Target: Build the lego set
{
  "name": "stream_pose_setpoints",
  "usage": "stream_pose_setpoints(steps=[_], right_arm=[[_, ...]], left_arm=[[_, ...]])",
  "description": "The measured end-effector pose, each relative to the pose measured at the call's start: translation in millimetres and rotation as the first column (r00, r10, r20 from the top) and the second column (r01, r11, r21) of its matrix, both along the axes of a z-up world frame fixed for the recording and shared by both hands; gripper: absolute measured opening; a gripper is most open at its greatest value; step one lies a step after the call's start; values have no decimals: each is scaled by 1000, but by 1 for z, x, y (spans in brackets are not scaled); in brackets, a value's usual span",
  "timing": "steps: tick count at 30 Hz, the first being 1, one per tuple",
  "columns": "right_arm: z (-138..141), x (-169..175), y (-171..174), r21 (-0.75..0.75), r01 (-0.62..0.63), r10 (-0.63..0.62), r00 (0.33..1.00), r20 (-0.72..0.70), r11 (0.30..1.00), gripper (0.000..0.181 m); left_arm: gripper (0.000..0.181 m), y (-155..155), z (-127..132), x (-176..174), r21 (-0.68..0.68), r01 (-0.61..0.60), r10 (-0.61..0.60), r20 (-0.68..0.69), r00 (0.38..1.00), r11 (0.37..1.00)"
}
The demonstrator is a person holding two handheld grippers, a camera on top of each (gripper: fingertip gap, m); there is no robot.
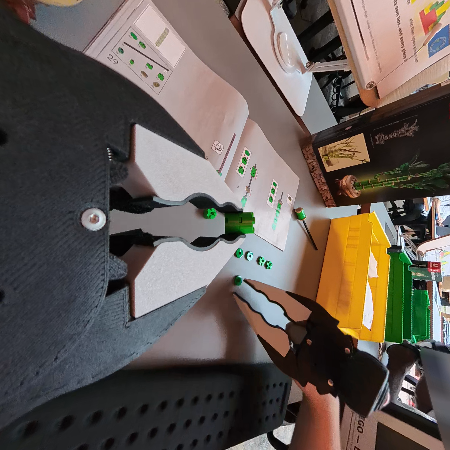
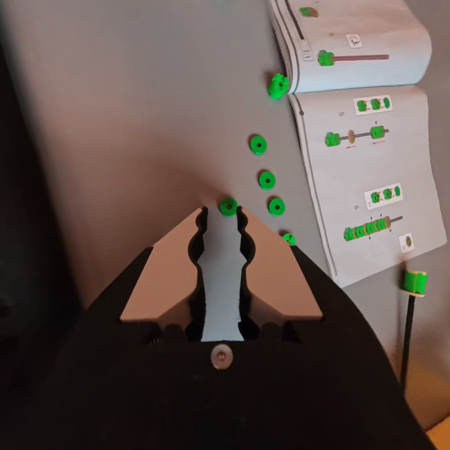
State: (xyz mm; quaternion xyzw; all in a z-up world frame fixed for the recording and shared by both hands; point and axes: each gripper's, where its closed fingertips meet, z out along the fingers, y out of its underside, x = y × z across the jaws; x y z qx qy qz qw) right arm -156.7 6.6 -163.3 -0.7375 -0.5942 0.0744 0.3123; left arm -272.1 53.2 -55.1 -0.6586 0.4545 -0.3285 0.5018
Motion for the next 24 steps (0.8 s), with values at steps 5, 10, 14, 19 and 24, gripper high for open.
stream_pose_setpoints(steps=[5,10,14,19,24], right_arm=[[-2,5,8,-91,-24,34,994,107,996,27],[-5,4,10,-291,67,-51,997,62,955,31],[-4,4,12,-320,131,-121,991,50,938,29],[-5,2,10,-283,135,-125,991,56,949,23],[-5,1,10,-254,116,-107,993,47,960,14]], left_arm=[[15,1,-4,1,-5,2,-2,-14,1000,1000],[15,0,-1,0,4,2,-1,-14,1000,1000],[14,0,0,0,7,0,0,-14,1000,1000],[15,0,0,0,7,0,0,-18,1000,1000],[15,1,-3,0,6,-1,1,-26,1000,1000]])
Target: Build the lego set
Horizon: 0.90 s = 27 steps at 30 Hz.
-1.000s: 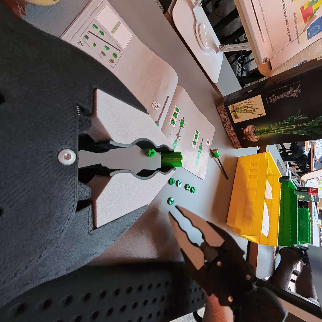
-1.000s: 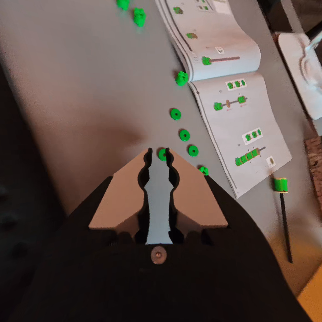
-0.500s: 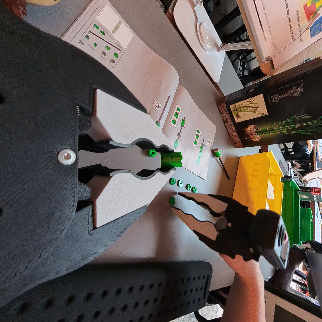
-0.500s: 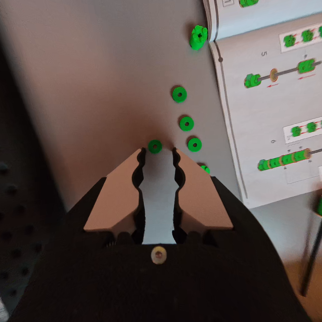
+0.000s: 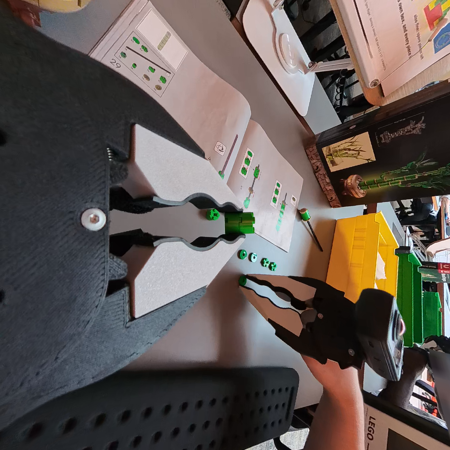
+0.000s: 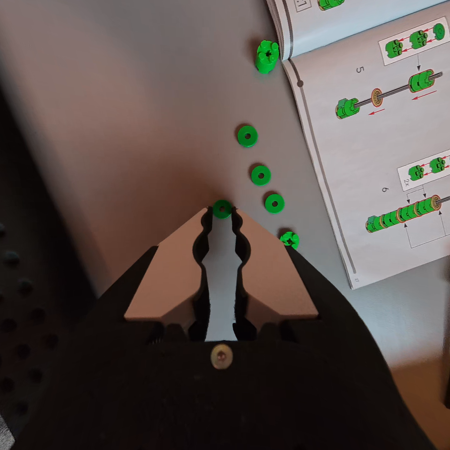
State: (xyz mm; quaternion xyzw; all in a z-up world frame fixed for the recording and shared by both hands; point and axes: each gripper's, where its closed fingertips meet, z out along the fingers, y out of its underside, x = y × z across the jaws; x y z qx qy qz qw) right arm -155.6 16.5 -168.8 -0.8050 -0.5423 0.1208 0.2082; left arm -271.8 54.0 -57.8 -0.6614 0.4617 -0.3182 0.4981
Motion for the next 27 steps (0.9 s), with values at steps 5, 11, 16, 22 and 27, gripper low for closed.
stream_pose_setpoints(steps=[5,11,16,22,27], right_arm=[[48,-21,6,78,-46,55,991,-119,996,14],[178,-65,14,272,-95,199,901,-385,957,14],[174,-70,55,239,-57,168,863,-477,969,13],[138,-80,63,186,-118,212,736,-643,975,14],[155,-63,59,288,-77,263,673,-691,954,14]], left_arm=[[15,0,-4,3,12,17,-17,-6,1000,1000],[14,-2,-15,7,10,45,-45,-38,998,999],[14,1,-23,7,-5,51,-51,-45,998,999],[15,2,-22,7,-70,77,-76,16,997,995],[15,-6,-11,11,-169,142,-124,114,986,975]])
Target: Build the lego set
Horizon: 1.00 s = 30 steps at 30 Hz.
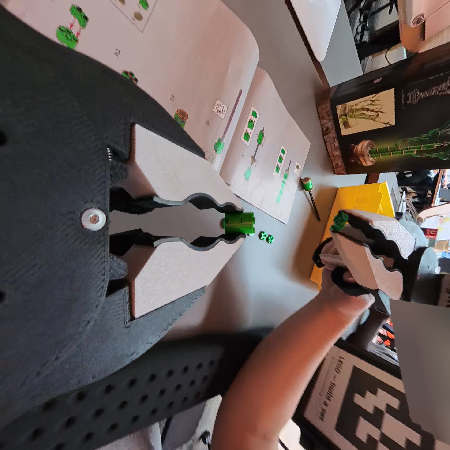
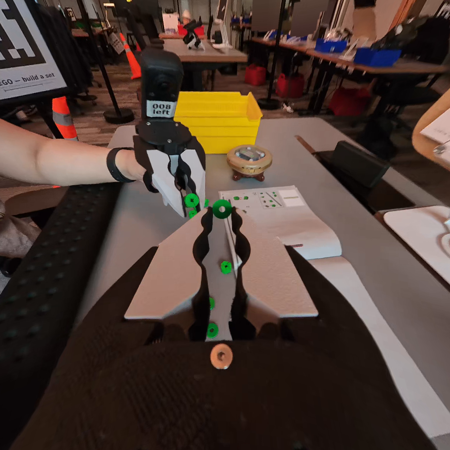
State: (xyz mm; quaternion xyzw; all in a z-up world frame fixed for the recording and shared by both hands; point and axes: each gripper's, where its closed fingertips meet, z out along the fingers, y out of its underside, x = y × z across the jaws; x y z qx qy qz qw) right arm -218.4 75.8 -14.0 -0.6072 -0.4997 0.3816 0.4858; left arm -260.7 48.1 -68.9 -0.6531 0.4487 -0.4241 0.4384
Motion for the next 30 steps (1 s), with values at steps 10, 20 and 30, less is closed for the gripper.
stream_pose_setpoints(steps=[10,20,30], right_arm=[[18,13,-6,-10,-47,46,990,-136,999,14],[23,3,-15,7,-116,116,977,-181,993,14],[32,-12,-15,33,-82,87,980,-179,996,14]], left_arm=[[15,-4,5,0,-43,30,-28,50,998,999],[15,-10,7,4,-35,50,-48,59,997,998],[14,-12,22,1,43,38,-42,90,995,998]])
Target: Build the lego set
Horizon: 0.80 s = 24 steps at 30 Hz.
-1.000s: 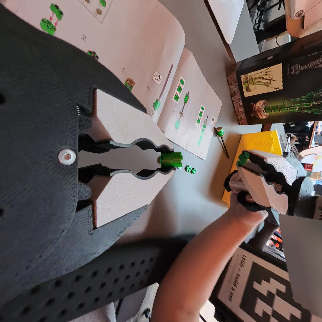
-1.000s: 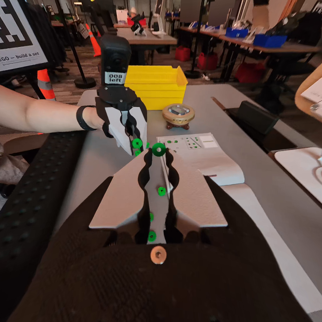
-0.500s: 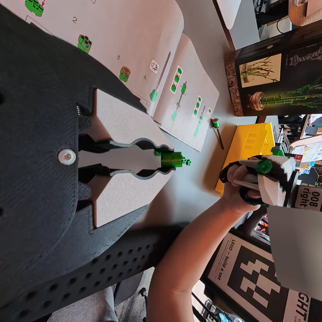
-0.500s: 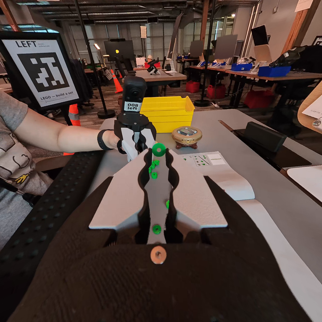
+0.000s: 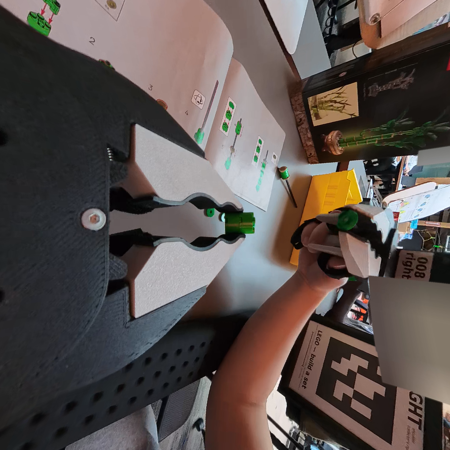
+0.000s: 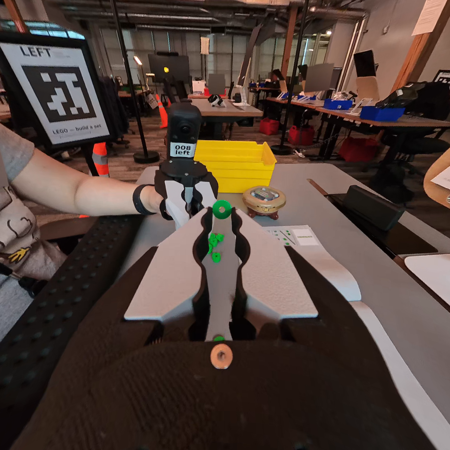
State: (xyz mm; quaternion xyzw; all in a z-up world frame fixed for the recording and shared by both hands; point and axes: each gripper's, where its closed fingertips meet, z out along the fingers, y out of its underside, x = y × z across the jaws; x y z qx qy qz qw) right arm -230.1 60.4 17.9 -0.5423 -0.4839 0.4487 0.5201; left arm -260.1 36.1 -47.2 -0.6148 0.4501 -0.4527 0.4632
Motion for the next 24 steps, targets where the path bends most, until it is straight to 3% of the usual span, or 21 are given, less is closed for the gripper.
stream_pose_setpoints(steps=[9,24], right_arm=[[-23,-40,-27,-3,-173,173,981,86,985,14],[-36,-48,-33,-74,-198,207,968,144,977,14]], left_arm=[[14,-9,8,2,23,51,-52,36,998,998],[14,-13,11,3,80,52,-54,22,998,995]])
